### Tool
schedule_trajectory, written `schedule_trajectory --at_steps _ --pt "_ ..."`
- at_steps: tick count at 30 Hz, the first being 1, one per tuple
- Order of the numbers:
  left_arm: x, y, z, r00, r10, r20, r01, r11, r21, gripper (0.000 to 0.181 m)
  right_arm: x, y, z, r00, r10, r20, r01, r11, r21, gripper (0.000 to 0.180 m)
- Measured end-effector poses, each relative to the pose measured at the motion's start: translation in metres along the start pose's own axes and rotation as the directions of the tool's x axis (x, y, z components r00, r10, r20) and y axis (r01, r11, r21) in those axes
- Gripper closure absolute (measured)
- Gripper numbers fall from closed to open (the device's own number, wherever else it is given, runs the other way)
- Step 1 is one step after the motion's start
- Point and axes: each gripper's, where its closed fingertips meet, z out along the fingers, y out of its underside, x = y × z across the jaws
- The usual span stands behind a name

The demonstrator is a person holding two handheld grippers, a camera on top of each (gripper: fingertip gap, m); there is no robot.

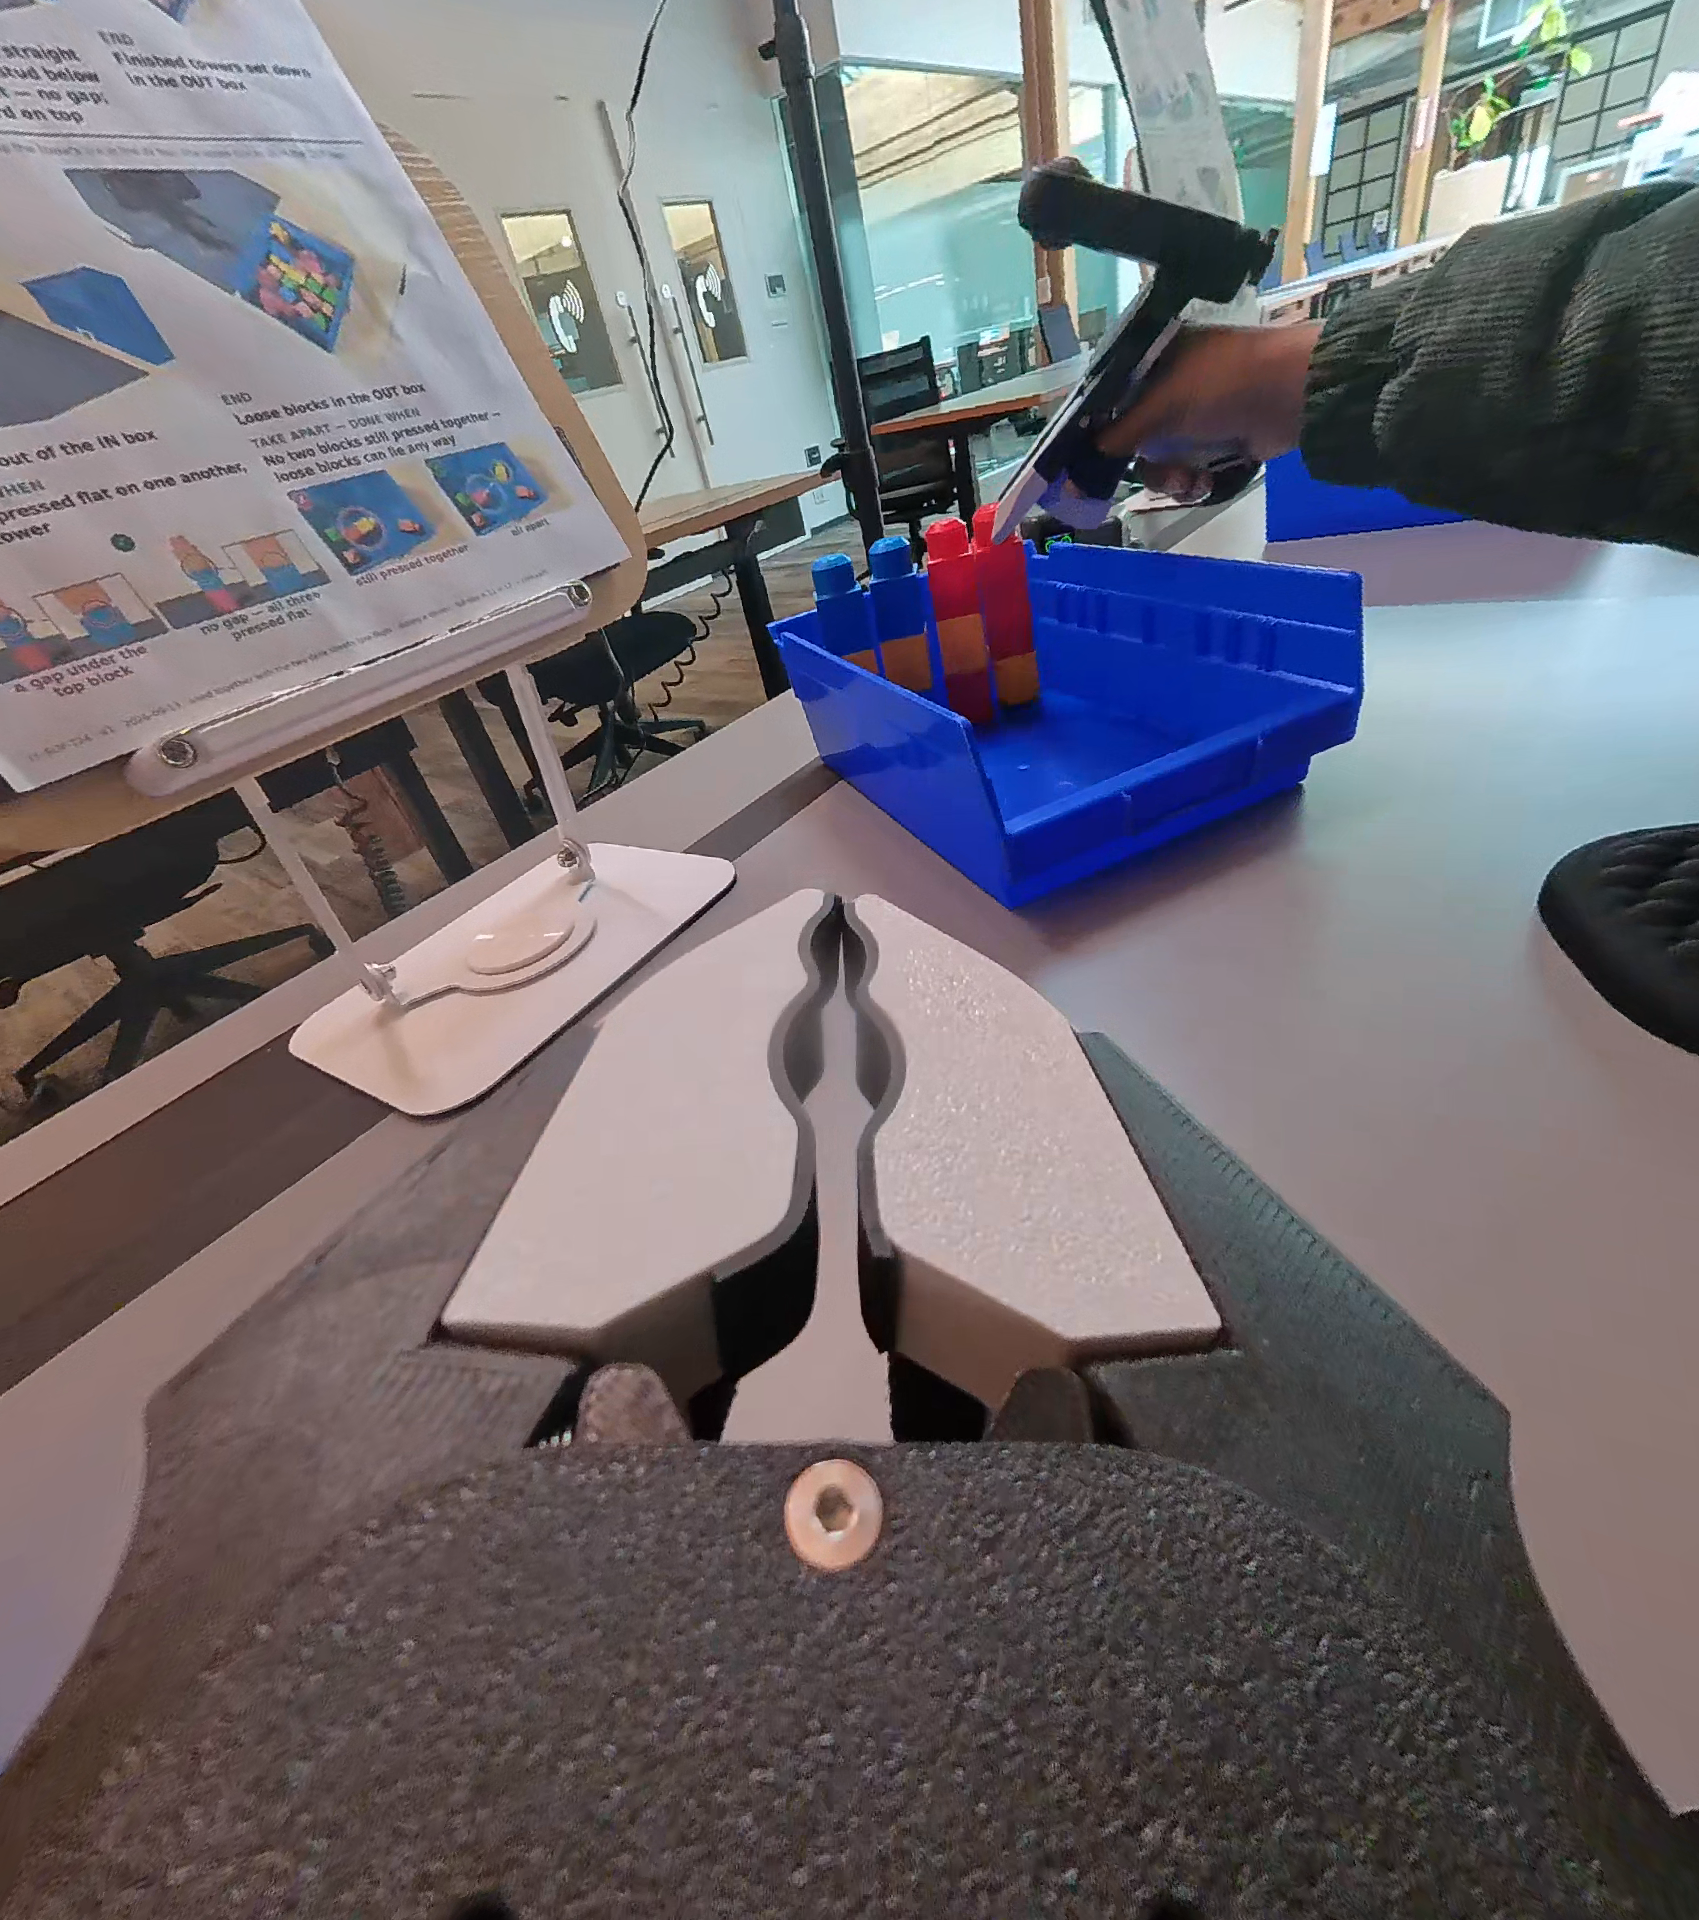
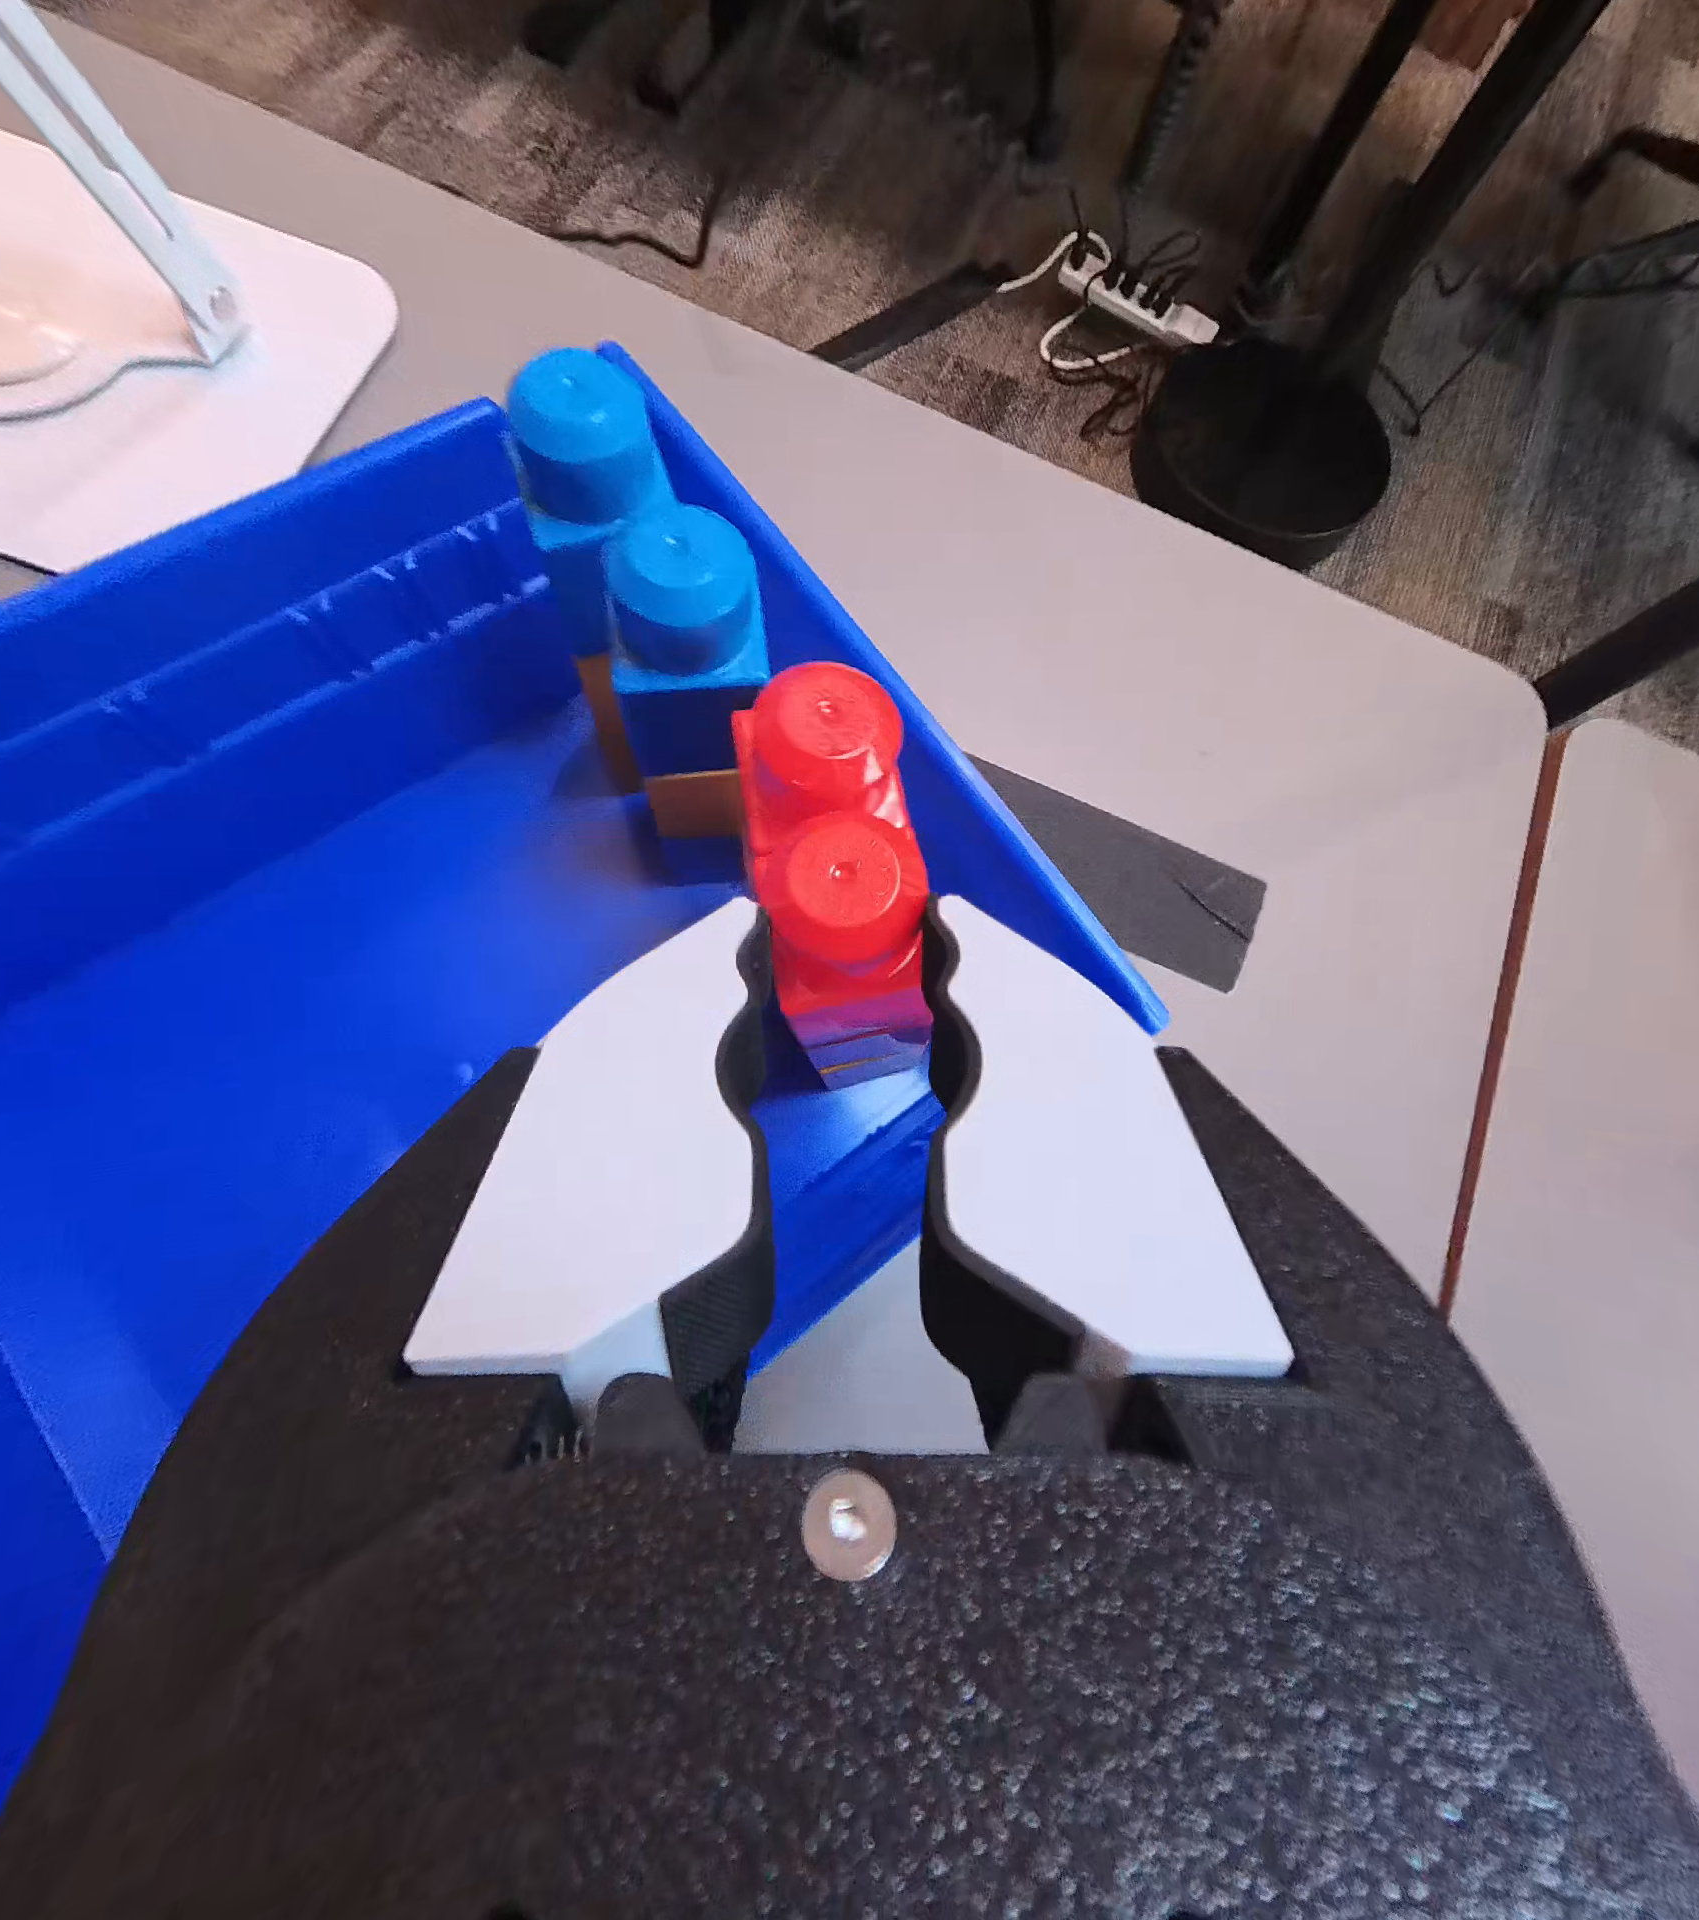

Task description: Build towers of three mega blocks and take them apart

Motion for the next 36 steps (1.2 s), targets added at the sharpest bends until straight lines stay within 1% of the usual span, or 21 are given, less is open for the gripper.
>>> schedule_trajectory --at_steps 5,7,9,11,12,14,17,19,21,23,24,26,28,30,32,34,36 --pt "-0.002 0.000 0.000 1.000 -0.023 -0.004 0.023 1.000 0.003 0.181 0.013 0.002 0.004 0.997 0.072 -0.007 -0.072 0.997 0.015 0.151" --pt "-0.002 0.001 0.000 1.000 -0.025 -0.004 0.025 1.000 0.001 0.181 0.016 0.003 0.002 0.996 0.086 -0.010 -0.086 0.996 0.012 0.142" --pt "-0.002 -0.001 -0.001 1.000 -0.021 0.001 0.021 1.000 0.005 0.181 0.018 -0.002 -0.005 0.994 0.106 -0.015 -0.105 0.994 0.041 0.137" --pt "-0.002 -0.005 -0.003 1.000 -0.016 0.002 0.015 1.000 0.012 0.181 0.021 -0.014 -0.019 0.990 0.136 -0.033 -0.131 0.984 0.117 0.134" --pt "-0.003 -0.009 -0.005 1.000 -0.023 0.002 0.023 1.000 0.017 0.181 0.021 -0.023 -0.029 0.987 0.151 -0.053 -0.139 0.974 0.177 0.133" --pt "-0.006 -0.016 -0.009 1.000 -0.019 0.013 0.019 1.000 0.024 0.181 0.009 -0.046 -0.057 0.986 0.143 -0.087 -0.106 0.935 0.339 0.134" --pt "-0.021 -0.027 -0.019 0.997 -0.003 0.076 0.000 0.999 0.040 0.181 -0.048 -0.073 -0.100 0.995 0.087 -0.053 -0.045 0.838 0.544 0.136" --pt "-0.038 -0.035 -0.030 0.990 -0.003 0.142 -0.004 0.999 0.045 0.181 -0.103 -0.076 -0.120 1.000 0.024 0.006 -0.023 0.790 0.613 0.136" --pt "-0.063 -0.042 -0.046 0.970 0.023 0.244 -0.032 0.999 0.032 0.181 -0.159 -0.069 -0.131 0.995 -0.042 0.090 -0.025 0.772 0.636 0.136" --pt "-0.097 -0.049 -0.070 0.919 0.083 0.386 -0.088 0.996 -0.006 0.181 -0.212 -0.053 -0.135 0.977 -0.092 0.194 -0.051 0.779 0.625 0.136" --pt "-0.114 -0.050 -0.084 0.888 0.115 0.445 -0.108 0.993 -0.040 0.181 -0.236 -0.044 -0.137 0.964 -0.105 0.246 -0.071 0.786 0.614 0.137" --pt "-0.146 -0.044 -0.109 0.839 0.162 0.519 -0.092 0.983 -0.160 0.181 -0.279 -0.024 -0.141 0.936 -0.108 0.335 -0.118 0.800 0.588 0.144" --pt "-0.176 -0.030 -0.135 0.803 0.205 0.559 -0.033 0.953 -0.302 0.177 -0.314 -0.004 -0.146 0.919 -0.116 0.378 -0.134 0.807 0.575 0.152" --pt "-0.200 -0.010 -0.158 0.788 0.244 0.566 0.048 0.891 -0.451 0.172 -0.338 0.014 -0.149 0.911 -0.129 0.391 -0.132 0.808 0.574 0.164" --pt "-0.216 0.016 -0.178 0.799 0.257 0.544 0.150 0.790 -0.594 0.163 -0.348 0.026 -0.147 0.913 -0.139 0.384 -0.118 0.809 0.575 0.179" --pt "-0.226 0.043 -0.196 0.817 0.245 0.522 0.244 0.673 -0.698 0.147 -0.346 0.033 -0.140 0.926 -0.144 0.348 -0.088 0.816 0.571 0.179" --pt "-0.229 0.069 -0.209 0.849 0.216 0.481 0.303 0.547 -0.780 0.136 -0.343 0.034 -0.138 0.924 -0.136 0.358 -0.101 0.817 0.568 0.179"
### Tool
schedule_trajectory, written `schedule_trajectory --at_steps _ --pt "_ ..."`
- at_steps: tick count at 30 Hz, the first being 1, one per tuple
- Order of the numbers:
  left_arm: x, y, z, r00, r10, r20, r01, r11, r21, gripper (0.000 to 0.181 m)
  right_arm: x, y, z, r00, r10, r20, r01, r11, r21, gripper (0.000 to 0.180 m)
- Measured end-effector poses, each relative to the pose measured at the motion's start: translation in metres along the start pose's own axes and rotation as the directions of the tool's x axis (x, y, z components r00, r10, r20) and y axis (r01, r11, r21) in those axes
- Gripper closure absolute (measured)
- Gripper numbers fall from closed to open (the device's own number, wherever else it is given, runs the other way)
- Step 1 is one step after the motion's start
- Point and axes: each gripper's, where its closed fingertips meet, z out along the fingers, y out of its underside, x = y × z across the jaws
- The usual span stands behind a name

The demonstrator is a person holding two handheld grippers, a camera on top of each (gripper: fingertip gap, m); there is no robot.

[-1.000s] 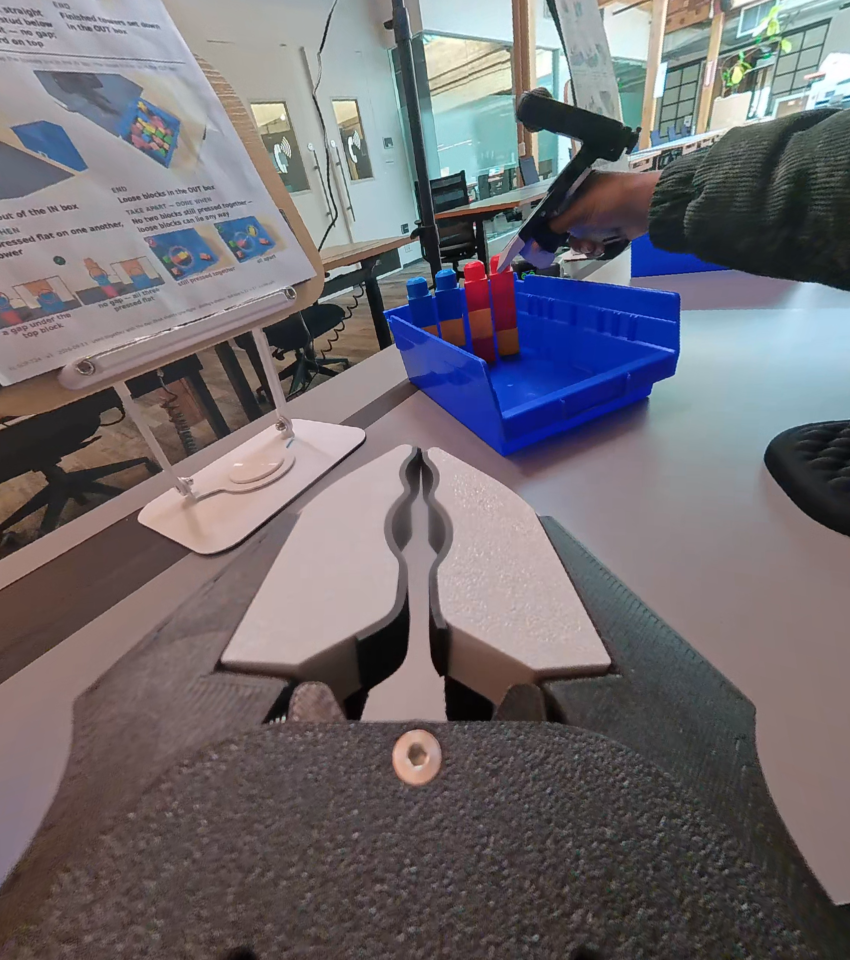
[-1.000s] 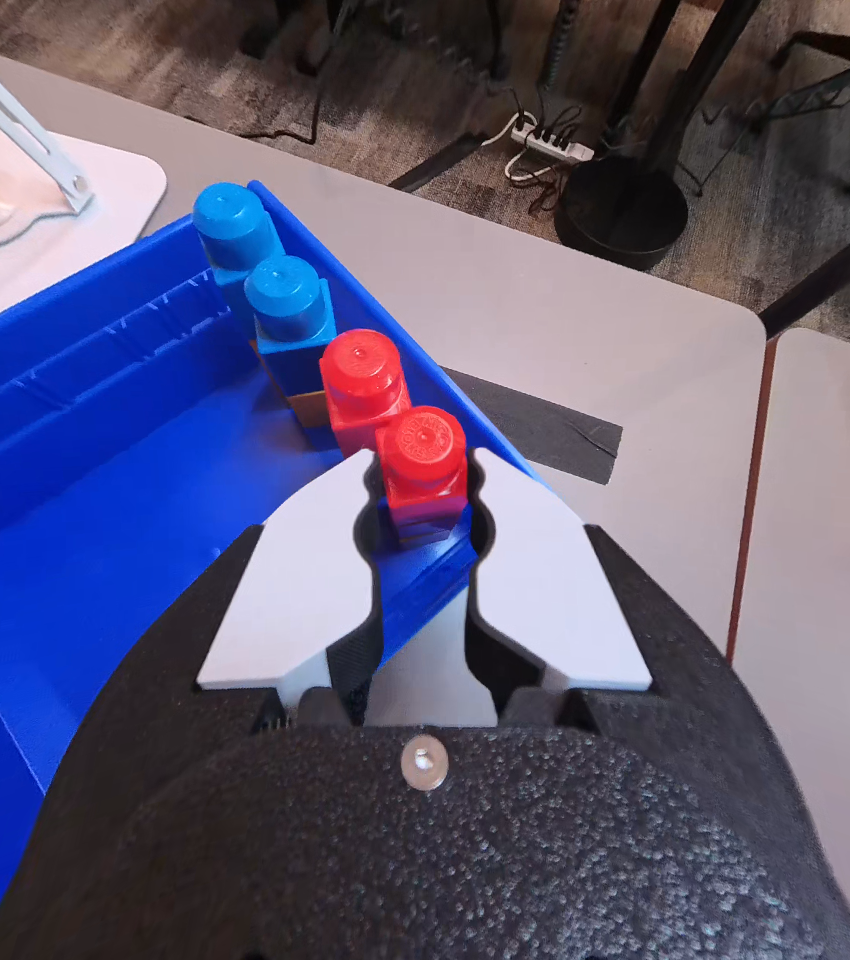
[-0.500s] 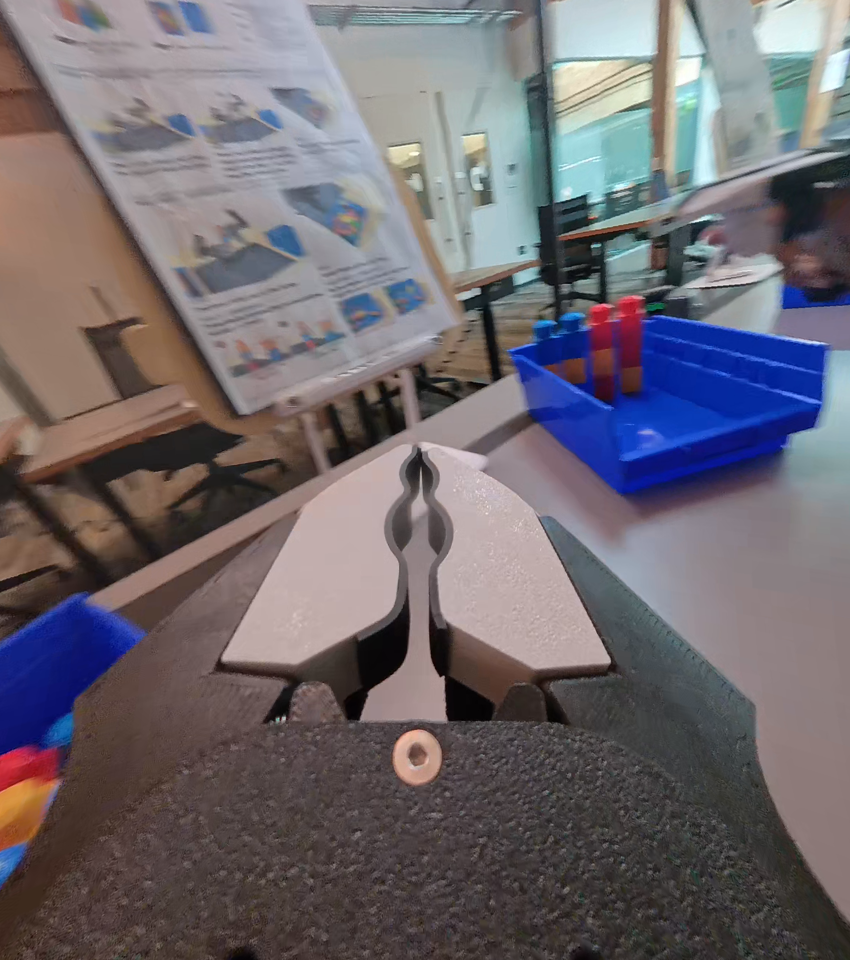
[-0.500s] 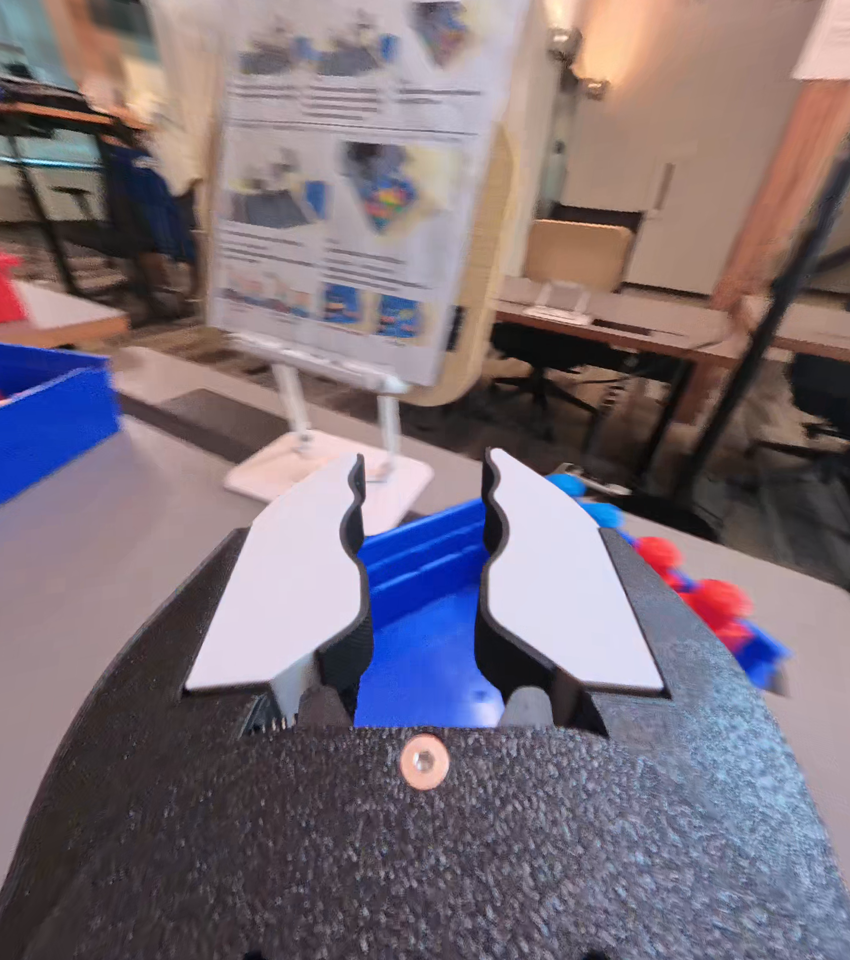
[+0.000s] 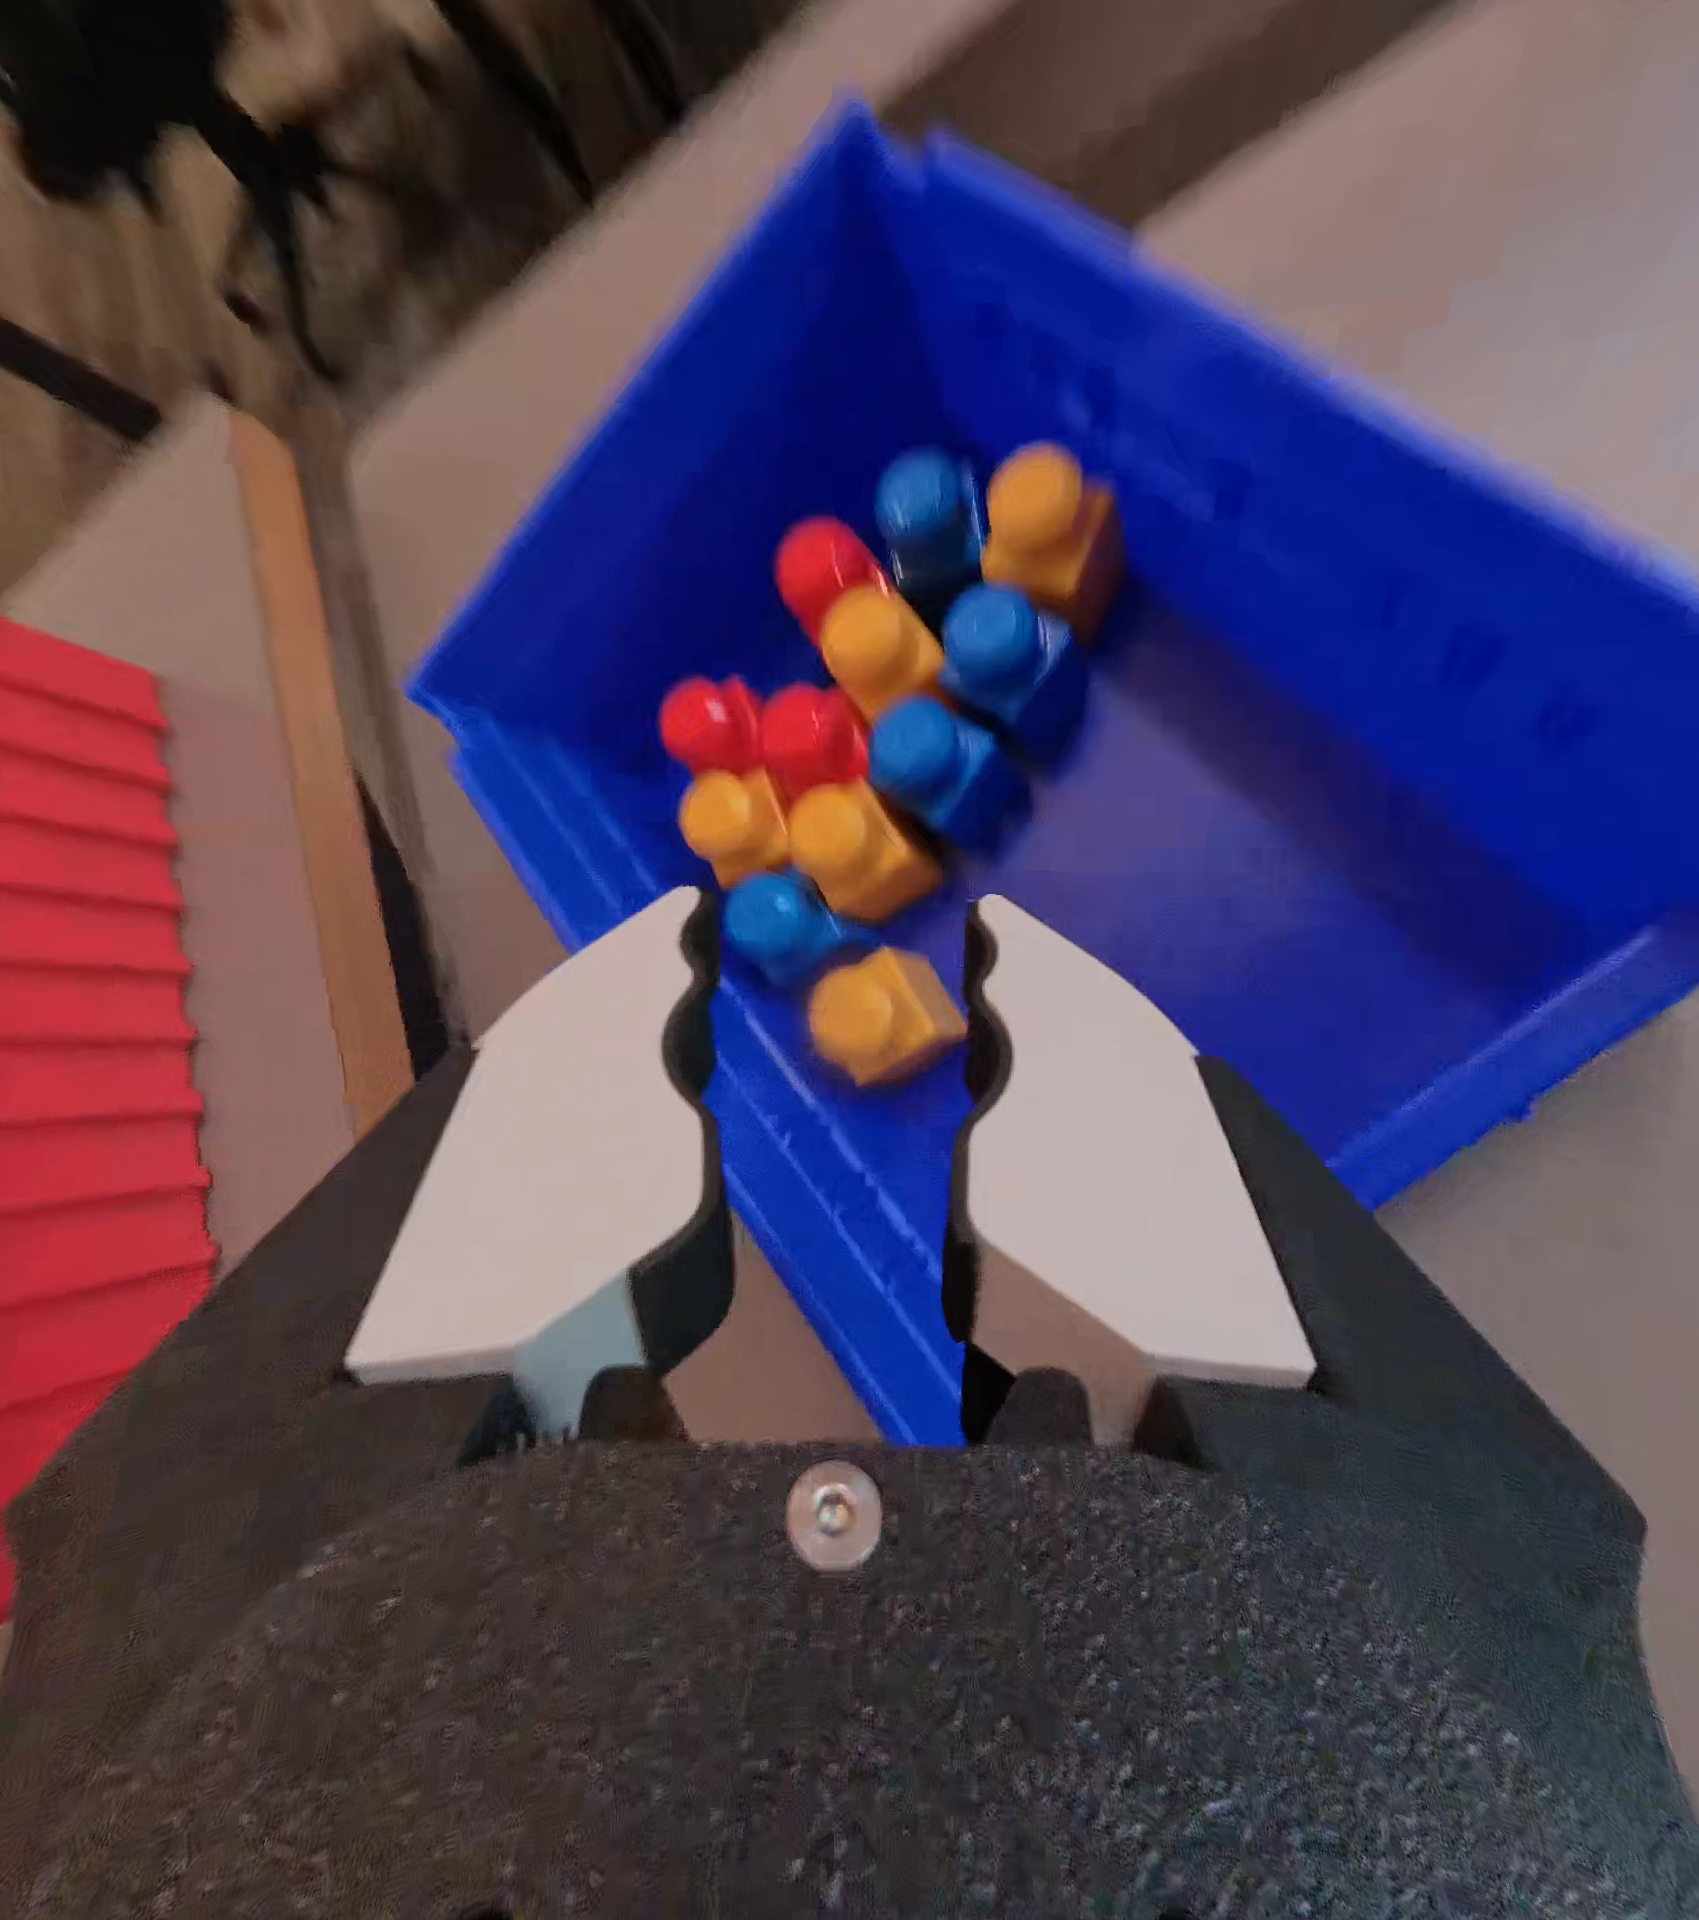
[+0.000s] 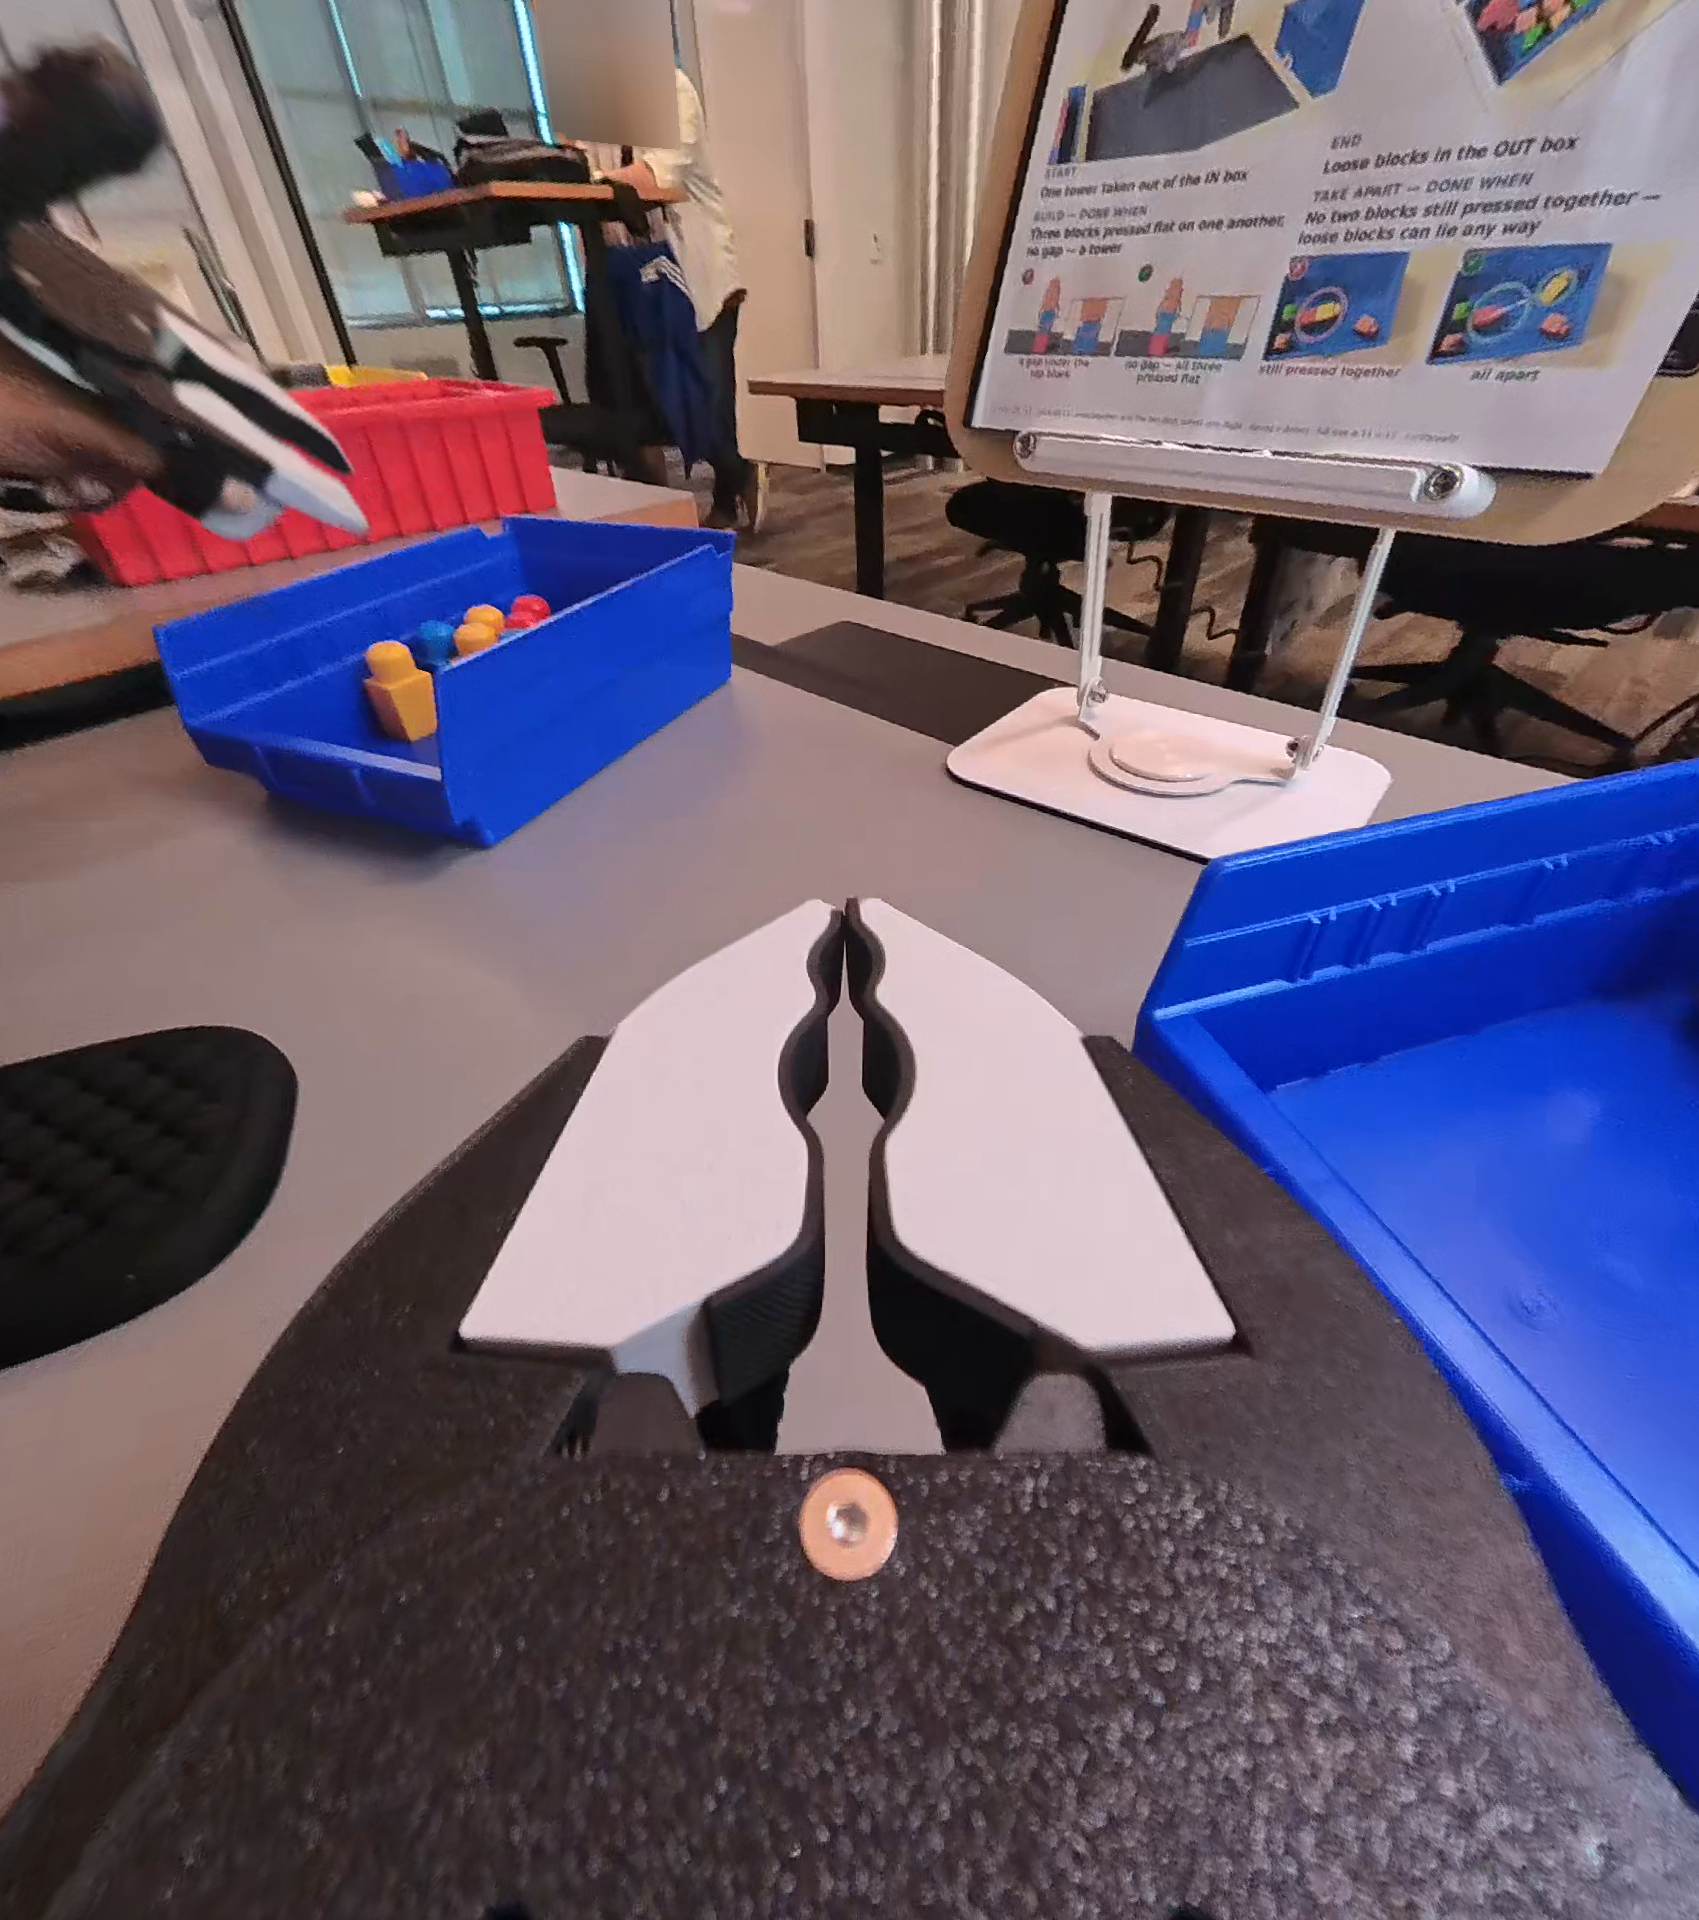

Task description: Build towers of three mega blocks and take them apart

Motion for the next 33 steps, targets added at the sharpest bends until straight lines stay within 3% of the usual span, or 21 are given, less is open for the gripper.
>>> schedule_trajectory --at_steps 5,10,14,18,22,26,29,33 --pt "0.009 0.048 0.036 0.976 0.148 -0.163 -0.192 0.934 -0.301 0.127 0.000 0.006 0.001 0.999 0.007 0.031 -0.007 1.000 -0.012 0.179" --pt "0.012 0.070 0.061 0.921 0.255 -0.293 -0.359 0.849 -0.389 0.123 -0.014 0.018 0.004 0.994 0.018 0.107 -0.011 0.998 -0.063 0.179" --pt "0.014 0.083 0.073 0.882 0.334 -0.333 -0.460 0.765 -0.452 0.139 -0.020 0.026 0.008 0.990 0.015 0.141 -0.002 0.995 -0.096 0.179" --pt "0.016 0.092 0.079 0.847 0.408 -0.340 -0.530 0.689 -0.495 0.144 -0.024 0.029 0.008 0.986 0.016 0.166 0.002 0.994 -0.109 0.179" --pt "0.028 0.060 0.060 0.844 0.447 -0.298 -0.534 0.759 -0.374 0.144 -0.028 0.031 0.009 0.984 -0.019 0.180 0.041 0.992 -0.116 0.179" --pt "0.072 0.000 0.011 0.826 0.486 -0.285 -0.524 0.849 -0.071 0.145 -0.043 0.036 0.013 0.969 -0.112 0.218 0.143 0.981 -0.130 0.176" --pt "0.129 -0.035 -0.033 0.774 0.548 -0.317 -0.523 0.836 0.166 0.144 -0.059 0.042 0.017 0.948 -0.198 0.247 0.239 0.959 -0.150 0.167" --pt "0.216 -0.060 -0.081 0.677 0.645 -0.354 -0.520 0.760 0.391 0.144 -0.083 0.044 0.026 0.912 -0.305 0.273 0.358 0.917 -0.174 0.143"
